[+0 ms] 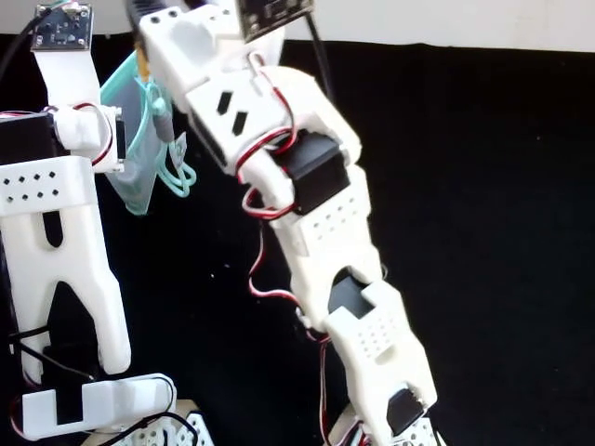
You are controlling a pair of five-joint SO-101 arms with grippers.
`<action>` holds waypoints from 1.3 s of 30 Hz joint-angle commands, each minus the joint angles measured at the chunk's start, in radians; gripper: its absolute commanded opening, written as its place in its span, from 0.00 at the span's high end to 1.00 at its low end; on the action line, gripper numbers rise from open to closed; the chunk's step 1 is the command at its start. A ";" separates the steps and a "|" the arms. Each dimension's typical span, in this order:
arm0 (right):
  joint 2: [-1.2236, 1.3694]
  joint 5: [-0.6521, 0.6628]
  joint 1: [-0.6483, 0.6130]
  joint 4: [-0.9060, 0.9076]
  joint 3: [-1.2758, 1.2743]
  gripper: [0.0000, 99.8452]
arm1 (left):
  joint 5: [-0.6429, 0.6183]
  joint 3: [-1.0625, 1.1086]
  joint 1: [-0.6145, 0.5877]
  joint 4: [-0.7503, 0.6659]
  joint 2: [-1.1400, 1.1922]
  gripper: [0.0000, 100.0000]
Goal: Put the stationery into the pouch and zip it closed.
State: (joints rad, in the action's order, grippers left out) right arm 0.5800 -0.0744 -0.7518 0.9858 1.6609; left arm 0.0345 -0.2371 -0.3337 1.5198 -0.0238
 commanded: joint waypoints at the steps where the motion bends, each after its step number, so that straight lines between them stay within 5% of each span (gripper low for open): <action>1: -0.051 0.018 -0.033 -0.027 0.105 0.99 | 0.008 0.018 0.005 -0.009 0.010 0.99; 19: 0.220 0.012 0.013 -0.015 0.105 0.99 | 0.008 0.024 0.002 -0.037 0.010 0.99; 39: 0.231 0.018 0.007 0.338 0.104 0.99 | 0.006 0.074 -0.090 -0.094 0.010 0.99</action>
State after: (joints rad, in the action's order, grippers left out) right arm 0.8239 -0.0713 -0.7656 1.2866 1.6655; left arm 0.0315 -0.1834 -0.3736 1.4431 -0.0253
